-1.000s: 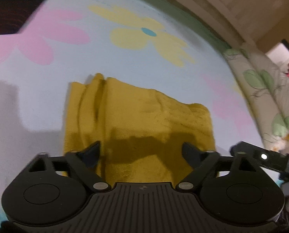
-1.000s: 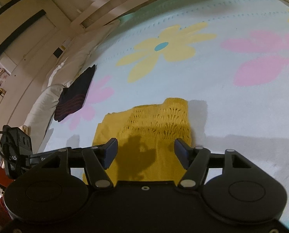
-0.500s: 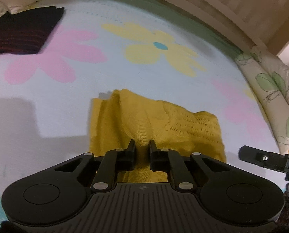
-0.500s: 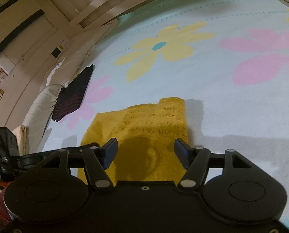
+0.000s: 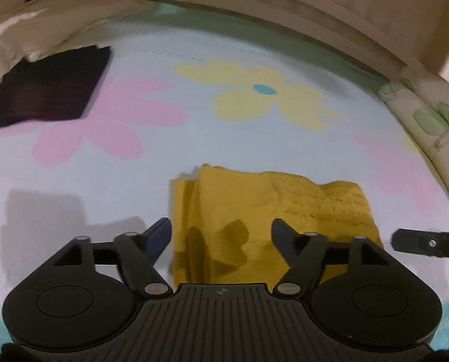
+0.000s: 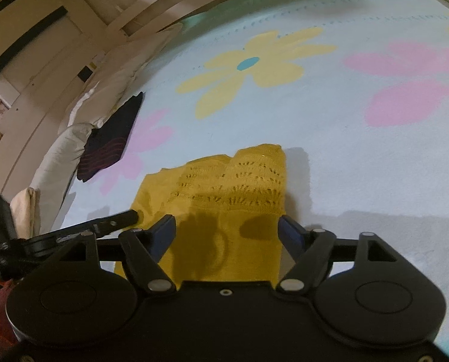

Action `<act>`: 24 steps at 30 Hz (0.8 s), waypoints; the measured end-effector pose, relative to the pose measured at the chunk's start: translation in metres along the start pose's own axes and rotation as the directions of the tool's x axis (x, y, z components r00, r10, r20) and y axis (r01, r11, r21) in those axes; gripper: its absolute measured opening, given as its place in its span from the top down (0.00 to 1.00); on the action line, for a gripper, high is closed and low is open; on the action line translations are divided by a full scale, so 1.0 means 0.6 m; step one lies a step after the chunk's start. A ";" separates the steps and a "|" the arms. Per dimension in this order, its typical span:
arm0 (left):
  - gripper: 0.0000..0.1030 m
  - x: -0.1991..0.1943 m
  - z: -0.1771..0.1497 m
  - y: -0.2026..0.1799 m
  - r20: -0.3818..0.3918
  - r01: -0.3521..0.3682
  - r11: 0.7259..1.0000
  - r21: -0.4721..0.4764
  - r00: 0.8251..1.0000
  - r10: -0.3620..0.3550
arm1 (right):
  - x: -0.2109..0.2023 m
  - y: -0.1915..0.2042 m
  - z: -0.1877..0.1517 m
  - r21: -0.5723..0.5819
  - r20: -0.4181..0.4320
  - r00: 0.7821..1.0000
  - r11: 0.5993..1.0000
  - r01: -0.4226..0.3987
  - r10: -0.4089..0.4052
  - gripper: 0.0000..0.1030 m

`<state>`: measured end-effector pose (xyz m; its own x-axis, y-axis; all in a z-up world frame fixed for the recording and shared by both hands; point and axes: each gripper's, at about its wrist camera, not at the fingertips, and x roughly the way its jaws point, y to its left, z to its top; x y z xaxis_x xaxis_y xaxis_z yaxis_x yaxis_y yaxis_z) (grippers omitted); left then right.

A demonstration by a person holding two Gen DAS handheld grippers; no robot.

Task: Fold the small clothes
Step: 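Grasp the sweater body with the left gripper while the right grasps the knit collar end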

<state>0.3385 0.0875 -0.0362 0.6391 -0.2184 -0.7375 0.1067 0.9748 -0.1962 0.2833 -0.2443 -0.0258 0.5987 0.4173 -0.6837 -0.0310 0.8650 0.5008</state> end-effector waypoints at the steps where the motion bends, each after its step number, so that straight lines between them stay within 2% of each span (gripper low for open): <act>1: 0.27 0.006 -0.002 -0.002 -0.014 -0.001 1.000 0.005 1.000 0.001 | 0.002 -0.001 -0.001 0.004 -0.001 1.000 1.000 0.005 -0.005 0.25; 3: 0.27 0.024 -0.011 -0.004 -0.063 -0.021 1.000 0.008 0.998 0.021 | 0.005 0.000 -0.003 0.005 -0.003 1.000 1.000 0.013 -0.013 0.22; 5: 0.22 0.043 -0.024 0.002 -0.121 -0.061 0.998 0.004 0.991 0.060 | 0.007 0.000 -0.005 0.004 -0.004 1.000 1.000 0.012 -0.012 0.10; 6: 0.19 0.045 -0.029 0.010 -0.116 -0.053 0.998 -0.018 0.992 0.050 | 0.008 -0.002 -0.005 0.004 -0.005 1.000 1.000 0.006 -0.006 0.07; 10: 0.18 0.032 -0.028 0.028 -0.115 -0.023 0.999 -0.033 0.993 0.019 | 0.018 -0.012 -0.004 0.014 -0.003 1.000 1.000 -0.011 0.012 0.00; 16: 0.17 0.007 -0.041 0.053 -0.131 0.050 0.994 -0.101 0.989 -0.063 | 0.049 -0.028 -0.003 0.068 -0.033 0.997 0.996 -0.061 0.063 0.00; 21: 0.15 -0.014 -0.068 0.051 -0.176 0.131 0.986 -0.100 0.973 -0.147 | 0.079 -0.035 -0.008 0.091 -0.071 0.994 0.993 -0.080 0.087 0.00; 24: 0.05 -0.018 -0.087 0.040 -0.191 0.156 0.985 -0.069 0.967 -0.167 | 0.087 -0.030 -0.009 0.071 -0.056 0.993 0.993 -0.099 0.103 0.00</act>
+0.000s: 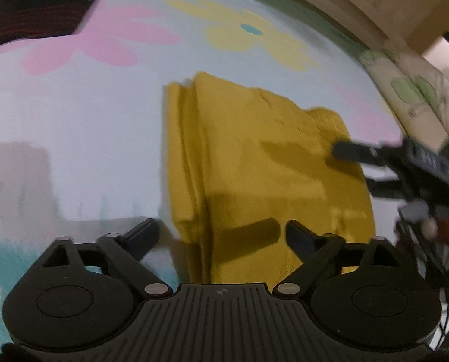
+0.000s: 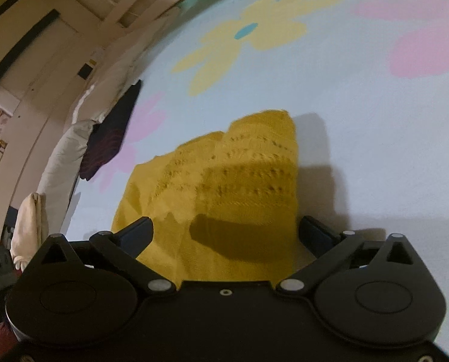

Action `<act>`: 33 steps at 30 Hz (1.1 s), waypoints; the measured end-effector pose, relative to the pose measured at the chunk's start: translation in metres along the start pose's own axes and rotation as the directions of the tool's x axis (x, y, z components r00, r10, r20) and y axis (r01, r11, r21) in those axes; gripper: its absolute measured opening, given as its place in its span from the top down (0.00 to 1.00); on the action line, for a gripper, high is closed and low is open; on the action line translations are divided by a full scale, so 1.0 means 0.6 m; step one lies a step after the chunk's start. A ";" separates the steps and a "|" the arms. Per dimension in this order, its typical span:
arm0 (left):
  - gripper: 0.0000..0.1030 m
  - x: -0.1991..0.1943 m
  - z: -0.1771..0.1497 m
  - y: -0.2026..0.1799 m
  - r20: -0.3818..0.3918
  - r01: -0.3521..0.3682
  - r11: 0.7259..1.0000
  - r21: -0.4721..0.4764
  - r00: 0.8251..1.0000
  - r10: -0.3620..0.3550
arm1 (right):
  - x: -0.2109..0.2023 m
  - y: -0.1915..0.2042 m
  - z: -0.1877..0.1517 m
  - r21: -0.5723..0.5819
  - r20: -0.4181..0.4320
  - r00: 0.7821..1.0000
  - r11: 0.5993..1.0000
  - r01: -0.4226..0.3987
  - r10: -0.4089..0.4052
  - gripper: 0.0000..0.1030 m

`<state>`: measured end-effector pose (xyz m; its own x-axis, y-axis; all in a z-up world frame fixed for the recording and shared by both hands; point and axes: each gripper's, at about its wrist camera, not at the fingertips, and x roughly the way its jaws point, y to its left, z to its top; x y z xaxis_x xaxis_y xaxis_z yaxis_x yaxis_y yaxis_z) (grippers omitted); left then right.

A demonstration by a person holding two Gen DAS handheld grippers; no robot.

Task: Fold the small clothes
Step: 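Grasp the sweater body with the left gripper while the right grasps the knit collar end, then lift and fold the held ends together, then open both grippers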

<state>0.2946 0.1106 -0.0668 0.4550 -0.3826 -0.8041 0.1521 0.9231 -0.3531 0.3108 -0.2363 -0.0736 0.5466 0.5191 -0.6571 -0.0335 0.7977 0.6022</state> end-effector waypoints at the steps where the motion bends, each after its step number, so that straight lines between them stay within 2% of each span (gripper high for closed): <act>1: 0.02 0.002 -0.003 -0.006 -0.006 -0.001 1.000 0.013 1.000 0.001 | 0.003 0.002 0.000 -0.002 -0.001 1.000 1.000 -0.008 0.008 0.00; 6: 0.01 0.018 -0.005 -0.031 -0.011 -0.020 0.999 0.039 1.000 0.021 | 0.012 0.005 0.000 -0.002 0.013 1.000 1.000 -0.021 0.021 0.00; 15: 0.02 0.040 0.017 -0.044 0.058 -0.029 1.000 -0.008 0.998 0.029 | 0.019 0.005 0.002 0.004 0.025 0.999 0.999 -0.041 0.040 0.00; 17: 0.12 0.041 0.018 -0.050 0.071 -0.054 0.998 -0.011 0.996 0.055 | 0.020 0.009 0.004 0.002 0.007 1.000 1.000 -0.029 0.029 0.00; 18: 0.27 0.040 0.020 -0.054 0.079 -0.081 0.997 -0.002 0.994 0.081 | 0.022 0.013 0.005 -0.002 -0.003 1.000 1.000 -0.026 0.026 0.00; 19: 0.38 0.039 0.022 -0.057 0.085 -0.097 0.995 0.008 0.992 0.096 | 0.021 0.014 0.006 -0.007 -0.009 1.000 1.000 -0.028 0.028 0.00; 20: 0.43 0.037 0.025 -0.057 0.087 -0.084 0.996 0.008 0.993 0.083 | 0.020 0.014 0.005 -0.010 -0.012 0.999 0.999 -0.035 0.035 0.08; 21: 0.56 0.035 0.026 -0.055 0.089 -0.072 0.997 0.001 0.993 0.072 | 0.019 0.014 0.003 -0.013 -0.007 0.999 0.999 -0.039 0.039 0.17; 22: 0.66 0.032 0.027 -0.055 0.091 -0.071 0.997 -0.007 0.993 0.071 | 0.017 0.015 0.002 -0.018 0.003 1.000 1.000 -0.022 0.022 0.43; 23: 0.70 0.030 0.028 -0.057 0.097 -0.078 0.997 -0.009 0.992 0.078 | 0.015 0.018 0.002 -0.029 0.011 1.000 0.999 0.018 -0.018 0.57; 24: 0.72 0.026 0.029 -0.064 0.104 -0.089 0.996 0.007 0.991 0.088 | 0.012 0.020 0.002 -0.045 0.013 0.999 0.998 0.041 -0.041 0.57; 26: 0.74 0.018 0.030 -0.082 0.119 -0.111 0.992 0.053 0.987 0.104 | -0.001 0.025 0.000 -0.067 0.024 1.000 0.998 0.020 -0.018 0.61; 33: 0.76 -0.052 0.018 -0.148 0.173 -0.045 0.994 0.104 0.985 0.026 | -0.070 0.076 -0.007 -0.131 0.060 0.997 0.990 0.050 -0.042 0.64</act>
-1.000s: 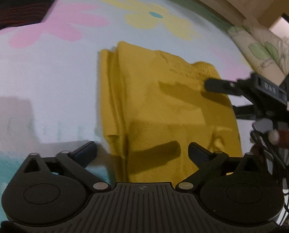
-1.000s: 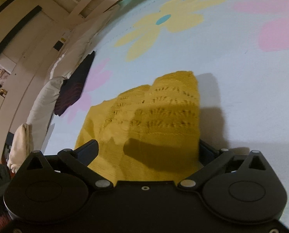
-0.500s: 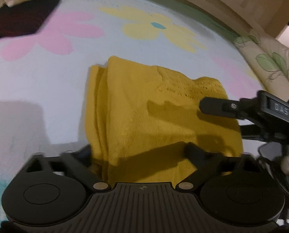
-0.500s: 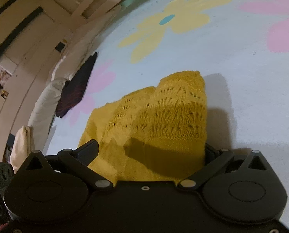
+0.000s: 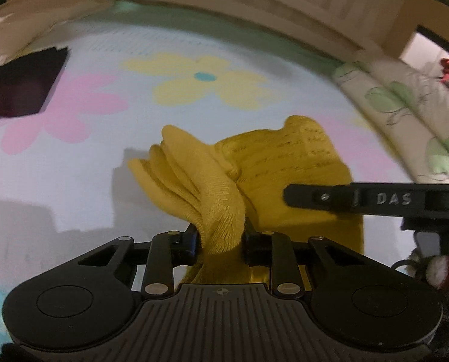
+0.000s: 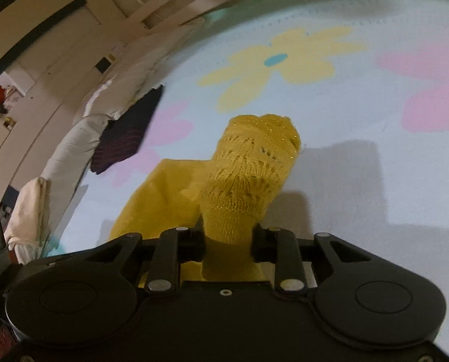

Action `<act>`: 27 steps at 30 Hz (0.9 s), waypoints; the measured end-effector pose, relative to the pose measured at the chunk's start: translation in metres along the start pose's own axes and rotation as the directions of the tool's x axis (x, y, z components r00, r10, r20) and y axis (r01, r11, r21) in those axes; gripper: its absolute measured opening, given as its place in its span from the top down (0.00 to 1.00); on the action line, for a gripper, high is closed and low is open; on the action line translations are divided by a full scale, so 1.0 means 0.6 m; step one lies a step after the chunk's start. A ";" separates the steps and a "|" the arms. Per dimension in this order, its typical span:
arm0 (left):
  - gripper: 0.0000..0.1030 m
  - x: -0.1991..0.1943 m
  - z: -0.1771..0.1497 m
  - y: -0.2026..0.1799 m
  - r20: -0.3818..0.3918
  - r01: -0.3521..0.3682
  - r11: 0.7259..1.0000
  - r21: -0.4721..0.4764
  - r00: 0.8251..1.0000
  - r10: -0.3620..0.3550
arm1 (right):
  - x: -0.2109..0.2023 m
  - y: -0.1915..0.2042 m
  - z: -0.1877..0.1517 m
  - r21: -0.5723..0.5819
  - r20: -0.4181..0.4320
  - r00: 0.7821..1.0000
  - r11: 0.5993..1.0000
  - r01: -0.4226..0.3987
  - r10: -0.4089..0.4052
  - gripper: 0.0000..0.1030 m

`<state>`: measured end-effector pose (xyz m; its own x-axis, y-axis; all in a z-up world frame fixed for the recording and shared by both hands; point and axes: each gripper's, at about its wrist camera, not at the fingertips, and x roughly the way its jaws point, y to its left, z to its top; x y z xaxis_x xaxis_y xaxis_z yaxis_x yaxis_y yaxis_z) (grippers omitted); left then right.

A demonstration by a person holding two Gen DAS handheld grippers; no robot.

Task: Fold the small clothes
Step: 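Lift and fold the held ends together, then open both grippers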

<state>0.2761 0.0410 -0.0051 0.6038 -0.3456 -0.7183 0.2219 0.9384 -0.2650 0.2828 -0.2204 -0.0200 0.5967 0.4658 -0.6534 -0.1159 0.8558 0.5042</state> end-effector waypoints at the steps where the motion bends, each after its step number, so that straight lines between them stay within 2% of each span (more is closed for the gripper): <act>1: 0.76 -0.013 -0.003 -0.011 0.006 0.008 1.000 0.006 1.000 -0.008 | -0.012 0.007 -0.002 -0.007 0.002 1.000 1.000 0.007 -0.007 0.64; 6: 0.76 -0.070 -0.027 -0.068 0.052 0.040 0.998 0.051 0.998 -0.043 | -0.091 0.033 -0.019 -0.046 0.037 0.999 0.999 0.020 -0.018 0.64; 9: 0.76 -0.102 -0.058 -0.095 0.077 0.049 0.997 0.067 0.996 -0.054 | -0.138 0.041 -0.042 -0.030 0.057 0.998 0.999 0.018 -0.016 0.64; 10: 0.76 -0.111 -0.068 -0.103 0.079 0.051 0.996 0.074 0.995 -0.057 | -0.168 0.043 -0.066 -0.020 0.068 0.998 1.000 0.014 -0.012 0.64; 12: 0.76 -0.126 -0.095 -0.118 0.082 0.053 0.995 0.089 0.995 -0.060 | -0.177 0.044 -0.074 -0.014 0.069 0.998 1.000 0.012 -0.011 0.64; 19: 0.76 -0.142 -0.180 -0.150 0.047 0.040 0.991 0.132 0.998 -0.046 | -0.213 0.035 -0.166 0.011 0.046 0.999 1.000 0.005 -0.006 0.64; 27: 0.76 -0.154 -0.230 -0.150 0.053 0.006 0.989 0.149 0.998 -0.014 | -0.222 0.051 -0.213 -0.065 0.026 1.000 0.998 0.015 -0.014 0.64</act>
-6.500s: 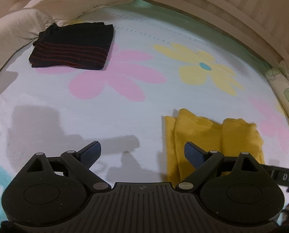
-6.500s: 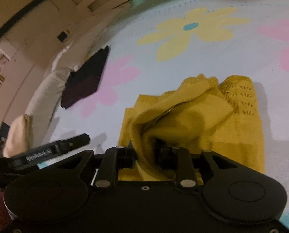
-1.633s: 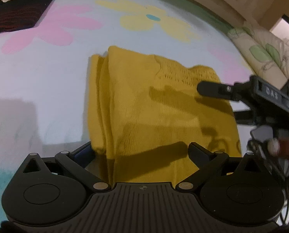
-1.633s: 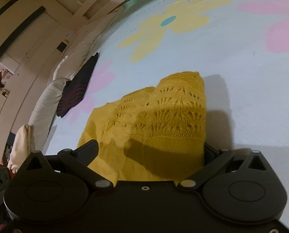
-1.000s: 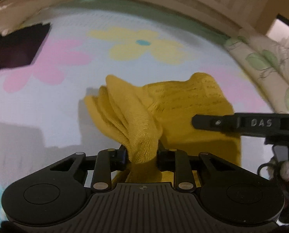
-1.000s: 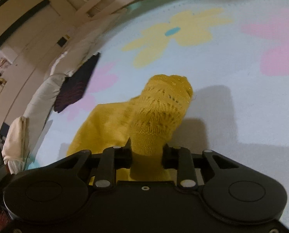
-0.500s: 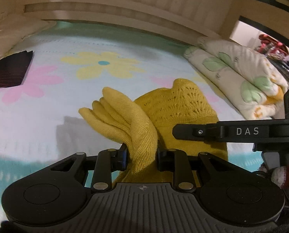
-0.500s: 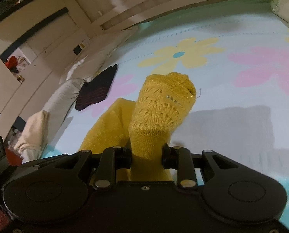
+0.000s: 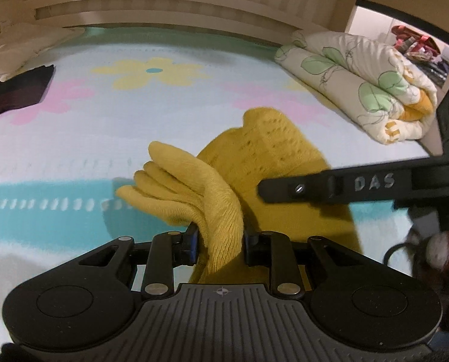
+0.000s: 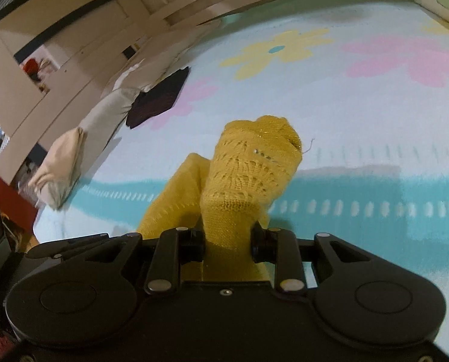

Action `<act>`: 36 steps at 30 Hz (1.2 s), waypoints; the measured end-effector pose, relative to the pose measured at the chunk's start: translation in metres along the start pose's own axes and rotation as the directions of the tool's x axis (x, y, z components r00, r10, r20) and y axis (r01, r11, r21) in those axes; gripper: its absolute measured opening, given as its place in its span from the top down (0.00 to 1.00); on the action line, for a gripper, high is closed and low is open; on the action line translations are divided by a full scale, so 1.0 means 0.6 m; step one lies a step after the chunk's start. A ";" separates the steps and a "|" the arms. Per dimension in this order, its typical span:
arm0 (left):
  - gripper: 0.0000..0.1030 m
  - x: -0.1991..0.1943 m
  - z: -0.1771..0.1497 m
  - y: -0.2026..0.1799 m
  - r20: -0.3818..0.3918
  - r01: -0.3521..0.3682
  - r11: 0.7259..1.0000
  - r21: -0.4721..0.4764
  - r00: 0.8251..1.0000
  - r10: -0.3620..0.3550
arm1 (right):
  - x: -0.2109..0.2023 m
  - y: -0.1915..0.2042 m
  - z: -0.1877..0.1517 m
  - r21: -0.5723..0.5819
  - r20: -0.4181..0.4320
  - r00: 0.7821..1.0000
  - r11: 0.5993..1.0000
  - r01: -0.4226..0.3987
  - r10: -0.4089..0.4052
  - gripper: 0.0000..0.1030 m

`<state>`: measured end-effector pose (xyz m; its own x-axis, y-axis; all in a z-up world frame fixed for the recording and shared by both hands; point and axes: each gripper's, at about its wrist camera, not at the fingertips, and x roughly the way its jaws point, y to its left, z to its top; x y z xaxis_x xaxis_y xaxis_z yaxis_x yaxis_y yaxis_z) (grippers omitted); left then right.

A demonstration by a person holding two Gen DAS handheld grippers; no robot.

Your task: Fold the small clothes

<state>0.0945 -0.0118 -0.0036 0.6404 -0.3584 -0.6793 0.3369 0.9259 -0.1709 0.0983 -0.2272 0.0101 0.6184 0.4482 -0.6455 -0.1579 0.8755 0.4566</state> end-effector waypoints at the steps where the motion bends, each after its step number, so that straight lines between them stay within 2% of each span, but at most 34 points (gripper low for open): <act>1: 0.75 0.001 -0.006 0.001 -0.011 -0.013 1.000 0.005 1.000 0.013 | -0.004 0.002 -0.001 -0.015 0.008 1.000 1.000 0.002 -0.002 0.64; 3: 0.75 0.018 -0.023 0.017 -0.101 -0.059 0.998 -0.014 0.993 0.057 | -0.009 -0.001 -0.008 -0.041 0.013 0.999 0.999 0.031 -0.030 0.63; 4: 0.75 0.028 -0.034 0.030 -0.157 -0.078 0.996 -0.038 0.985 0.071 | -0.007 -0.009 -0.011 -0.041 0.003 0.997 0.996 0.076 -0.076 0.61; 5: 0.73 0.038 -0.046 0.044 -0.207 -0.093 0.993 -0.066 0.975 0.078 | -0.001 -0.025 -0.016 -0.020 -0.024 0.990 0.990 0.142 -0.142 0.53; 7: 0.68 0.038 -0.061 0.068 -0.212 -0.078 0.989 -0.129 0.976 0.049 | 0.009 -0.064 -0.026 0.048 -0.071 0.961 0.962 0.270 -0.267 0.51; 9: 0.69 0.027 -0.054 0.076 -0.204 -0.070 0.986 -0.151 0.978 0.038 | 0.004 -0.095 -0.033 0.090 -0.082 0.943 0.940 0.330 -0.324 0.48; 11: 0.69 0.007 -0.042 0.074 -0.141 -0.086 0.988 -0.132 0.988 0.067 | -0.010 -0.107 -0.032 0.118 -0.064 0.949 0.942 0.313 -0.308 0.46; 14: 0.69 -0.009 -0.012 0.057 -0.045 -0.121 0.990 -0.074 0.992 0.118 | -0.033 -0.095 -0.027 0.086 -0.004 0.956 0.953 0.291 -0.292 0.46; 16: 0.69 0.001 0.007 0.046 -0.028 -0.126 0.991 -0.049 0.992 0.125 | -0.041 -0.085 -0.029 0.080 0.030 0.967 0.965 0.250 -0.253 0.43; 18: 0.69 0.020 0.020 0.037 -0.029 -0.127 0.991 -0.044 0.992 0.125 | -0.038 -0.074 -0.029 0.058 0.050 0.970 0.970 0.234 -0.237 0.40; 21: 0.68 0.059 0.034 0.029 -0.049 -0.140 0.989 -0.049 0.989 0.138 | -0.007 -0.064 -0.020 0.017 0.046 0.962 0.963 0.268 -0.269 0.39; 24: 0.66 0.097 0.029 0.035 -0.087 -0.155 0.987 -0.040 0.985 0.152 | 0.028 -0.072 -0.018 0.032 0.030 0.954 0.954 0.299 -0.300 0.37; 25: 0.66 0.104 0.024 0.043 -0.105 -0.167 0.985 -0.045 0.981 0.162 | 0.037 -0.076 -0.020 0.031 0.021 0.952 0.952 0.304 -0.304 0.33; 27: 0.64 0.115 0.013 0.058 -0.110 -0.199 0.978 -0.064 0.975 0.191 | 0.058 -0.083 -0.023 0.018 0.000 0.942 0.942 0.335 -0.335 0.32; 29: 0.57 0.116 0.006 0.067 -0.090 -0.224 0.972 -0.076 0.972 0.217 | 0.080 -0.094 -0.022 0.019 -0.015 0.933 0.933 0.360 -0.360 0.26; 31: 0.41 0.117 0.002 0.080 -0.100 -0.244 0.963 -0.115 0.967 0.233 | 0.092 -0.107 -0.020 0.057 -0.015 0.933 0.931 0.359 -0.359 0.20; 34: 0.34 0.116 -0.002 0.110 -0.123 -0.208 0.954 -0.215 0.975 0.185 | 0.106 -0.112 -0.011 0.056 -0.008 0.924 0.922 0.382 -0.383 0.15; 36: 0.35 0.109 0.001 0.114 -0.125 -0.201 0.954 -0.224 0.976 0.176 | 0.112 -0.110 -0.007 0.051 -0.003 0.918 0.917 0.395 -0.396 0.14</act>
<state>0.1599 0.0279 -0.0595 0.5984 -0.1717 -0.7826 0.0382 0.9818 -0.1861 0.1471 -0.2538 -0.0659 0.6282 0.0659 -0.7753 0.1388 0.9710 0.1949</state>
